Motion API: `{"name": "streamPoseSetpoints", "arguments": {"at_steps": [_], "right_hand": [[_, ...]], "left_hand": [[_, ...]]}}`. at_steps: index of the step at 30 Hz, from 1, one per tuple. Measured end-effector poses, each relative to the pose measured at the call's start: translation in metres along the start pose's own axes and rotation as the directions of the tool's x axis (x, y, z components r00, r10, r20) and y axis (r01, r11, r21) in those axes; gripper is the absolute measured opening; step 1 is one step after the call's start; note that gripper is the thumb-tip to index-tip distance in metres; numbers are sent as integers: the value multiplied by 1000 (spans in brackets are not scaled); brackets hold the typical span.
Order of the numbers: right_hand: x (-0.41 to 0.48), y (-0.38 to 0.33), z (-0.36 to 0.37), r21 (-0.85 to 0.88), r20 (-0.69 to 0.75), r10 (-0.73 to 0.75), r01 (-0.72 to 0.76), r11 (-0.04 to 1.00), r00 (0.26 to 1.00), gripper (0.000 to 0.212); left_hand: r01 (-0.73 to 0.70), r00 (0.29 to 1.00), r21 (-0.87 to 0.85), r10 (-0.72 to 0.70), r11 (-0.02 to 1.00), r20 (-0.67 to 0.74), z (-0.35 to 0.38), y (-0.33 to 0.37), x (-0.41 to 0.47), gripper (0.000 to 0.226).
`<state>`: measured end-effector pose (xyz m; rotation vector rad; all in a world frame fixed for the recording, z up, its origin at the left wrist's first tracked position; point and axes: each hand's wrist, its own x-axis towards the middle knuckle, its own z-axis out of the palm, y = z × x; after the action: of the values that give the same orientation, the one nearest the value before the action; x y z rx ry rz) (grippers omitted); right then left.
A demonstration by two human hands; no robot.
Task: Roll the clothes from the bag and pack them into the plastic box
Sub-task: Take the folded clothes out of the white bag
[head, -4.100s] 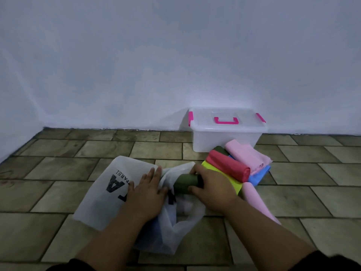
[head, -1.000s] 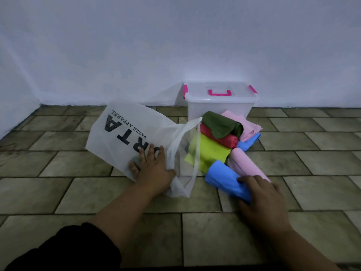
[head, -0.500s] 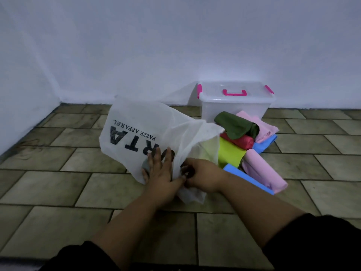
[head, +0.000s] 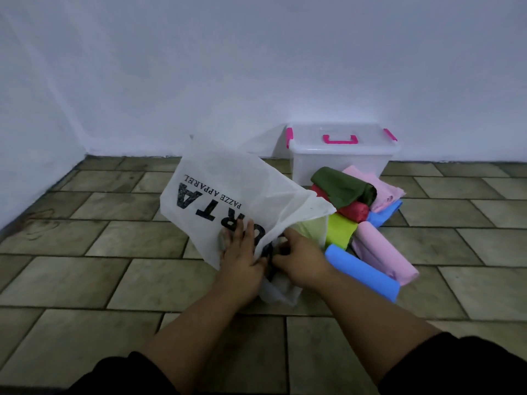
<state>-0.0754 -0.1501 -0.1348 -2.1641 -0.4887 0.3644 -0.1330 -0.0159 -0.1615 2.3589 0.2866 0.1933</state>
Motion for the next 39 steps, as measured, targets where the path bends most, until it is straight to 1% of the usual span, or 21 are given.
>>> {"name": "streamPoseSetpoints", "arguments": {"at_steps": [2, 3, 6, 8, 11, 15, 18, 21, 24, 26, 27, 28, 29, 30, 32, 33, 34, 35, 36, 38, 39], "right_hand": [[1, 4, -6, -26, -35, 5, -6, 1000, 999, 41], [1, 7, -9, -27, -20, 11, -12, 1000, 1000, 42], [1, 8, -12, -3, 109, 0, 0, 1000, 994, 51], [2, 6, -10, -73, 124, -21, 30, 997, 992, 56], [7, 3, -5, -174, 72, -14, 27, 984, 997, 53], [4, 1, -4, -209, -31, -43, 36, 977, 999, 47], [-5, 3, -21, -204, -155, -128, 95, 974, 980, 47], [-21, 11, -45, -153, -291, -167, 126, 980, 942, 46], [-37, 23, -60, -198, -411, -224, 153, 968, 884, 42], [-44, 29, -62, -292, -455, -310, 189, 937, 835, 39], [-46, 32, -60, -377, -442, -354, 187, 907, 824, 39], [-48, 34, -55, -487, -401, -388, 166, 858, 830, 37], [-48, 36, -49, -598, -347, -408, 136, 790, 844, 34], [-47, 37, -42, -684, -291, -423, 123, 719, 858, 33], [-44, 36, -28, -772, -210, -436, 126, 623, 875, 37], [-42, 34, -23, -795, -189, -426, 116, 595, 885, 40], [-39, 30, -22, -810, -177, -408, 103, 578, 896, 41], [-37, 27, -24, -814, -171, -388, 92, 573, 906, 42], [-35, 24, -27, -814, -158, -365, 88, 575, 917, 42], [-34, 23, -40, -793, -88, -286, 106, 600, 954, 46], [-34, 24, -51, -744, -58, -222, 106, 660, 973, 52]], "left_hand": [[-11, 1000, 105, 9, 994, 24, -1, -3, 1, 71], [-17, 999, 147, 12, 989, 36, -2, -5, 2, 68], [-29, 998, 213, 18, 977, 54, -7, -5, 7, 65], [-36, 998, 243, 23, 969, 55, -9, -2, 11, 66], [-44, 998, 263, 28, 964, 64, -13, -1, 17, 65], [-20, 999, 325, 7, 945, 42, -22, -7, 27, 62], [67, 995, 276, -85, 959, 54, -31, -13, 42, 60], [157, 978, 328, -192, 932, 76, -38, -18, 60, 57], [318, 927, 440, -373, 840, 41, -42, -16, 85, 68], [476, 852, 427, -523, 769, -6, -41, -10, 106, 75], [559, 801, 384, -598, 735, -24, -40, -6, 116, 75], [637, 749, 300, -663, 710, -23, -38, 0, 127, 74], [696, 708, 172, -706, 697, 3, -35, 6, 136, 73], [723, 690, 20, -723, 691, 40, -31, 12, 144, 72], [692, 714, -253, -693, 676, 100, -22, 26, 147, 72], [653, 743, -345, -658, 674, 119, -18, 32, 144, 74], [604, 782, -398, -610, 690, 130, -16, 38, 138, 75], [548, 827, -407, -548, 731, 129, -13, 44, 131, 76], [482, 872, -367, -478, 796, 111, -12, 48, 123, 76], [338, 941, -173, -336, 925, 42, -11, 56, 103, 80], [260, 965, -92, -261, 961, 5, -11, 59, 90, 81]]}}
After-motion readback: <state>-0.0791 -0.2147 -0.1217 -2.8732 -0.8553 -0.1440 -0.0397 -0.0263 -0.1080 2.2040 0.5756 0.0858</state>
